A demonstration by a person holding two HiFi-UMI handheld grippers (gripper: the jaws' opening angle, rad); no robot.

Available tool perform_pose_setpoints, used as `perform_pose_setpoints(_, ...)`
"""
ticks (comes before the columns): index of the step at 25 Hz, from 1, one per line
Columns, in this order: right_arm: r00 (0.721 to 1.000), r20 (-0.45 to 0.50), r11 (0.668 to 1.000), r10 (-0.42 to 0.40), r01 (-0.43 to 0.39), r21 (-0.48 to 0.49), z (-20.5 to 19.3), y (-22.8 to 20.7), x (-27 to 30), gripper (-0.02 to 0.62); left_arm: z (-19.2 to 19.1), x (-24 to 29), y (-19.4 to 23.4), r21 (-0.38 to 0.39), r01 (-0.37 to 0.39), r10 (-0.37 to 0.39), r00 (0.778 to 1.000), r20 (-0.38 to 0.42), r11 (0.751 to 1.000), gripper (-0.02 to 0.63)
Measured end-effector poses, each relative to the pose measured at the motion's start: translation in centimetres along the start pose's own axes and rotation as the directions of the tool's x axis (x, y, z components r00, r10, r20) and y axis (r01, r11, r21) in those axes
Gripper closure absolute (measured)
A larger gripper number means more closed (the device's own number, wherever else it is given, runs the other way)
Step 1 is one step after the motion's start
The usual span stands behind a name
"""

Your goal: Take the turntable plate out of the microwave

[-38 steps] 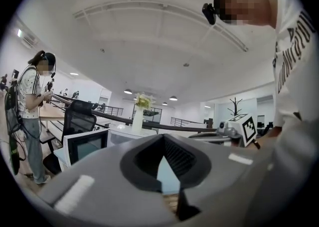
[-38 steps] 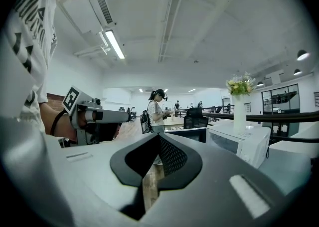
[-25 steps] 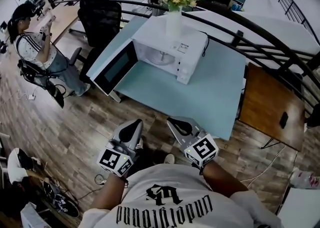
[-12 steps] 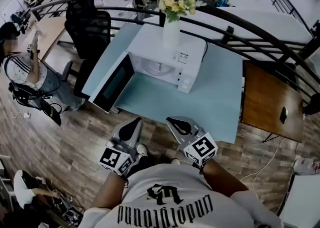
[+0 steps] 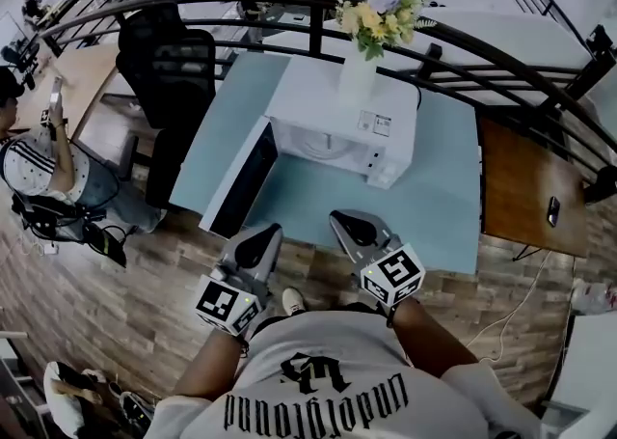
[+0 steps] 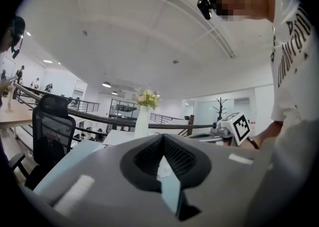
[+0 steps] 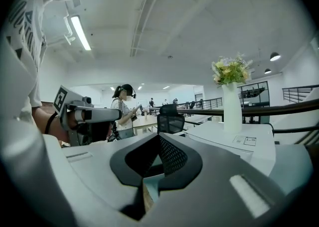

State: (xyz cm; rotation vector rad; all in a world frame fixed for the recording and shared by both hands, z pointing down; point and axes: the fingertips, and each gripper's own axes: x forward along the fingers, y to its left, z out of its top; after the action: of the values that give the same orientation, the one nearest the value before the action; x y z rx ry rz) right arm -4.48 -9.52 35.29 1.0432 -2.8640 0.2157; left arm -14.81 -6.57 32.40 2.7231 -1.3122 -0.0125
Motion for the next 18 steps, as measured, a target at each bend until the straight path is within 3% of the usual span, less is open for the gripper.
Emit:
perform_pose_setpoints(8, 0.999, -0.004, 0.998, -0.053, 0.053, 0.038, -0.7, -0.9, 4.2, 0.594, -1.4, 1.4, 5.4, -0.033, 0.015, -0.015, 1.0, 0.0, 0.999, 0.557)
perform_pose_setpoints(18, 0.997, -0.058, 0.991, -0.06, 0.066, 0.114, -4.1, -6.3, 9.0, 0.594, -5.1, 6.4, 9.3, -0.074, 0.014, -0.019, 0.997, -0.072, 0.997, 0.557)
